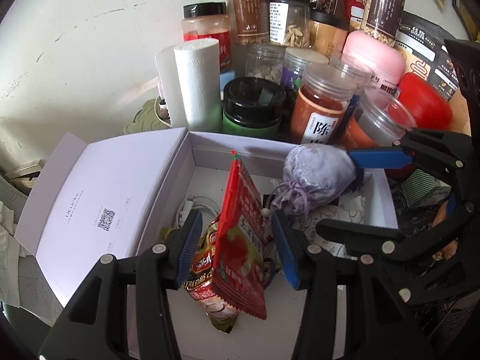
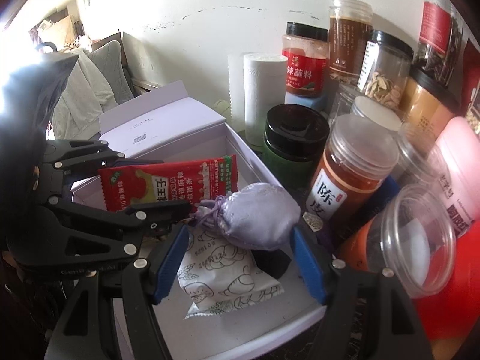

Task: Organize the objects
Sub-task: 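Lower both items into the box and open both grippers, then withdraw both open grippers from the box back over the table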

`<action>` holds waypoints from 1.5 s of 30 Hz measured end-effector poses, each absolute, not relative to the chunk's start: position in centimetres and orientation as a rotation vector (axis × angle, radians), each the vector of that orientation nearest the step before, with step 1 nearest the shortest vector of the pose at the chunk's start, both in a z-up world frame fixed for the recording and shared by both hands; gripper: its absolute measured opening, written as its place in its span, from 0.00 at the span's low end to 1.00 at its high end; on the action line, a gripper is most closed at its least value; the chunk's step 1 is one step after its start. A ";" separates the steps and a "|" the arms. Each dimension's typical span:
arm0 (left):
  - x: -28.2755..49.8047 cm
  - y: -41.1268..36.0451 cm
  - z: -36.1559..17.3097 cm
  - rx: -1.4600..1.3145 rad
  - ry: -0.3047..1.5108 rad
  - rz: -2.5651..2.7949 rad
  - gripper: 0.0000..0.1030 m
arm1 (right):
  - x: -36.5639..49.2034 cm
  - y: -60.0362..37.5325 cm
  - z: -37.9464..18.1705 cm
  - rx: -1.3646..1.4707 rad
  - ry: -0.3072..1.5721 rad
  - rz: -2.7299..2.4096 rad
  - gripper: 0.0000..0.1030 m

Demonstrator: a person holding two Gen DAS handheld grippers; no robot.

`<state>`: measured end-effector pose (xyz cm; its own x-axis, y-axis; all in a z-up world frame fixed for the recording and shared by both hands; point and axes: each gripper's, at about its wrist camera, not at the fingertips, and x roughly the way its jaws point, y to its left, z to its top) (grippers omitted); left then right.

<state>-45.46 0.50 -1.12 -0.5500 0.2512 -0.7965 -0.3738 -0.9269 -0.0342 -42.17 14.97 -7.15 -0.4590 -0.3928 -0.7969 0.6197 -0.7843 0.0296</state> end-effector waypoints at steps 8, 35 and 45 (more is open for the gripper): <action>-43.6 0.2 2.0 -1.196 0.205 2.531 0.45 | -40.5 15.3 -4.0 1.057 0.386 -2.276 0.69; -31.1 -1.6 15.2 -1.012 0.219 2.682 0.51 | -29.8 17.8 7.8 0.831 0.410 -2.407 0.69; -25.5 -1.4 17.8 -0.961 0.234 2.705 0.63 | -25.2 19.5 9.7 0.776 0.407 -2.439 0.74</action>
<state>-25.53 -1.38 17.81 -0.7471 0.1890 -0.6373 -0.2958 -0.9531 0.0641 -25.25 19.47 9.68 -0.6865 -0.4046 -0.6041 0.5787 -0.8071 -0.1171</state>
